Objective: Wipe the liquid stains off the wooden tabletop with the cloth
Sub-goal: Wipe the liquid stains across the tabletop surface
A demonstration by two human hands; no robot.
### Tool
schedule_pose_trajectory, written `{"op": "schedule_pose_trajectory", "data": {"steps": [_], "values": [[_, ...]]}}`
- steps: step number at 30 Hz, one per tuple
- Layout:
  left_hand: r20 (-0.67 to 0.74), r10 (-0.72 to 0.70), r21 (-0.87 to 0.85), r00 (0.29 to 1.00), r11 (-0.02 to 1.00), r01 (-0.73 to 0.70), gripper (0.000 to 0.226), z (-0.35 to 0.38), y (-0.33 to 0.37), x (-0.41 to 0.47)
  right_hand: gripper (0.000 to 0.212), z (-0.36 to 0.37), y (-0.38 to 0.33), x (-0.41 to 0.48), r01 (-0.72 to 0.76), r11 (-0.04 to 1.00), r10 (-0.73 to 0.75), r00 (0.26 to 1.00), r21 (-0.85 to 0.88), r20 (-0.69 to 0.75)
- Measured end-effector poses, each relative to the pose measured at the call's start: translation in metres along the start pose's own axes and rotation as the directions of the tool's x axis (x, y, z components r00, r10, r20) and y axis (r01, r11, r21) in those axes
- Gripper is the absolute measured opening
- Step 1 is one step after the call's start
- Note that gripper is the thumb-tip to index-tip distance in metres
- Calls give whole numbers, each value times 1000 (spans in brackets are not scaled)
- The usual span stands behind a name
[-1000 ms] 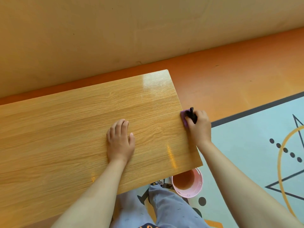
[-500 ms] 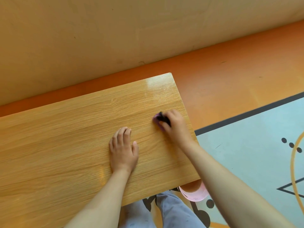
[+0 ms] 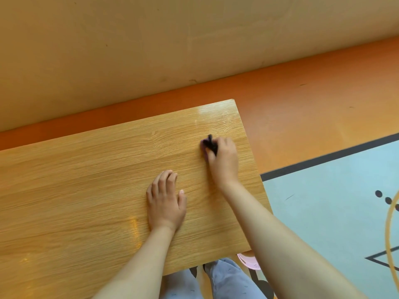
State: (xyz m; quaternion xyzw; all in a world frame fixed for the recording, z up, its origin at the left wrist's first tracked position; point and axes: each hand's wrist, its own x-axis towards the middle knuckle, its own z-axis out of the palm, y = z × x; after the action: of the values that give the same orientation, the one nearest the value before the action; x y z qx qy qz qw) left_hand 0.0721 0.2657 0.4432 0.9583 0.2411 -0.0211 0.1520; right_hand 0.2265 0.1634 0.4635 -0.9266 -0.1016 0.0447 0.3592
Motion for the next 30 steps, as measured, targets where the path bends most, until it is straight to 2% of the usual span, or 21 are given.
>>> {"op": "schedule_pose_trajectory", "data": {"steps": [3, 5, 9, 12, 15, 16, 18, 21, 23, 26, 30], "values": [[-7, 0, 9, 1000, 1000, 0, 50, -1, 1, 0, 19, 10, -14, 3, 227, 974, -224, 959, 2, 176], [-10, 2, 9, 1000, 1000, -2, 50, 0, 0, 1, 17, 2, -6, 22, 234, 972, -227, 959, -22, 171], [0, 2, 8, 1000, 1000, -2, 49, 1, 0, 1, 20, -30, 28, 73, 4, 998, -10, 997, -65, -83], [4, -2, -5, 1000, 1000, 2, 49, 1, -1, 1, 20, -34, 38, 86, -128, 989, 114, 980, -76, -165], [7, -6, -13, 1000, 1000, 7, 49, 0, -1, 1, 18, -16, 25, 77, -212, 977, 211, 953, 17, -216], [7, -6, -13, 1000, 1000, 6, 49, 0, -1, 1, 18, -6, 15, 72, -190, 981, 192, 961, 32, -198], [14, -6, -11, 1000, 1000, 6, 50, -1, -1, 1, 18, 14, -7, 61, -39, 999, 41, 995, 24, -89], [18, -7, 2, 1000, 1000, 7, 50, -1, 0, 2, 18, 29, -31, 58, 199, 980, -198, 974, -3, 112], [9, -4, -1, 1000, 1000, 4, 50, -1, 1, 3, 14, 23, -29, 75, 225, 974, -226, 963, 22, 145], [3, -1, -9, 1000, 1000, 1, 49, 0, 0, 3, 12, -1, -5, 111, 121, 992, -122, 992, 26, 27], [-5, 2, -23, 1000, 1000, -3, 49, 1, -1, 2, 16, -30, 33, 140, -55, 995, 45, 993, -89, -107]]}}
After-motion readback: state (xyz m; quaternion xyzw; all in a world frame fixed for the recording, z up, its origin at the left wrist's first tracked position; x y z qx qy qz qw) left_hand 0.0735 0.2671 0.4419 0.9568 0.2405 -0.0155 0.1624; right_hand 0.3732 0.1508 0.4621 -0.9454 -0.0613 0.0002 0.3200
